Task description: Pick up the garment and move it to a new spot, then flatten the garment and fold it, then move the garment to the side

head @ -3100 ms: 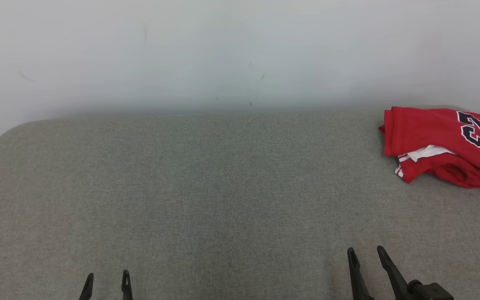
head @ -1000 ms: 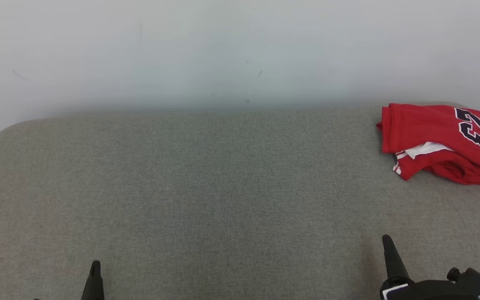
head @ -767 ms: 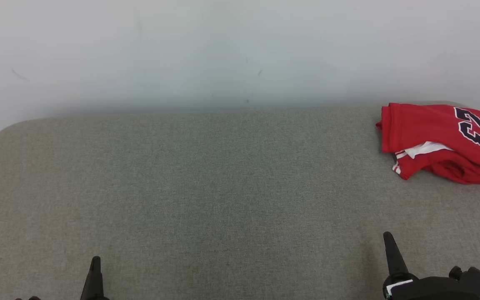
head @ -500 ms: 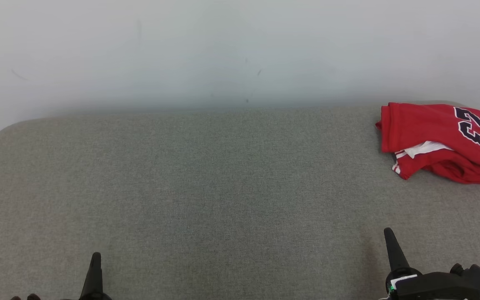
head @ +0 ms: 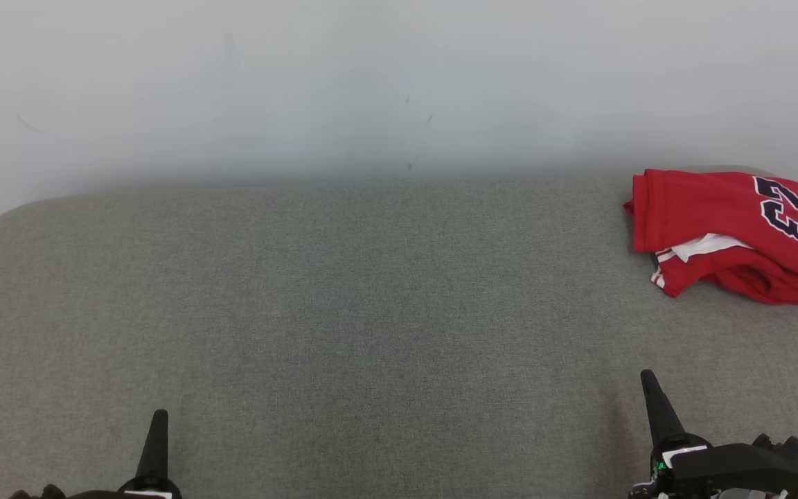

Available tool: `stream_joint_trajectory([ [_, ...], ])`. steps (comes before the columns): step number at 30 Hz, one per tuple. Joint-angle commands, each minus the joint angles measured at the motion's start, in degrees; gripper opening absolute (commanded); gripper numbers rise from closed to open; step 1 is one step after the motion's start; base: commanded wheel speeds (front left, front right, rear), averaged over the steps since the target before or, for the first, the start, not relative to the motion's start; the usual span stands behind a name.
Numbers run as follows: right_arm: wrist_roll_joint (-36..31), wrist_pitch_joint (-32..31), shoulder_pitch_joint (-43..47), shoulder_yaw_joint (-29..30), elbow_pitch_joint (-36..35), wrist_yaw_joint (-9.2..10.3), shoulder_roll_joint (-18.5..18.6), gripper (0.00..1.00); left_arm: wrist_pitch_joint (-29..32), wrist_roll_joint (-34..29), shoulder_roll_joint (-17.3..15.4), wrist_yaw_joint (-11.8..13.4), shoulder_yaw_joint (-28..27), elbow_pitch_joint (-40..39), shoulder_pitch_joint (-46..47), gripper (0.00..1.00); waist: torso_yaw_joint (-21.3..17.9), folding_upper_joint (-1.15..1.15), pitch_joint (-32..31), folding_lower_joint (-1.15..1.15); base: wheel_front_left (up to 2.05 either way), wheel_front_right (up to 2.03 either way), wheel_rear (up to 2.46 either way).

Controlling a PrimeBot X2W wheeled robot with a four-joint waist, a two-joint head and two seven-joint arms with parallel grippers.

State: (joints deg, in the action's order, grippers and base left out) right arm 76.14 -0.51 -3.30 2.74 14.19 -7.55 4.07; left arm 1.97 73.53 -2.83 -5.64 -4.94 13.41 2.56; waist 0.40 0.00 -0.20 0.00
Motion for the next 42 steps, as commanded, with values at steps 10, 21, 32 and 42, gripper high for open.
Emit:
stream_joint_trajectory([
  [10,5.2,-1.4,-1.3,0.7,-0.4,0.09,0.1,0.00,1.3,5.5,-0.1,-0.9,-0.6,0.0,1.8,0.00,-0.1,0.00,0.1,0.00,0.00,0.00,0.00],
  [21,9.8,-2.8,-1.9,1.4,-0.4,0.10,0.0,0.00,2.7,10.7,-0.1,-1.3,-1.0,0.3,2.7,0.00,-0.2,0.00,0.2,0.00,0.00,0.00,0.00],
  [32,14.2,-4.1,-2.5,2.0,-0.3,0.11,-0.1,0.00,3.8,15.3,-0.1,-1.7,-1.4,0.5,3.5,0.00,-0.3,0.00,0.3,0.00,0.00,0.00,0.00],
  [42,17.7,-5.1,-3.0,2.5,-0.3,0.12,-0.3,0.00,4.8,19.2,-0.1,-2.0,-1.8,0.7,4.1,0.00,-0.4,0.00,0.4,0.00,0.00,0.00,0.00],
])
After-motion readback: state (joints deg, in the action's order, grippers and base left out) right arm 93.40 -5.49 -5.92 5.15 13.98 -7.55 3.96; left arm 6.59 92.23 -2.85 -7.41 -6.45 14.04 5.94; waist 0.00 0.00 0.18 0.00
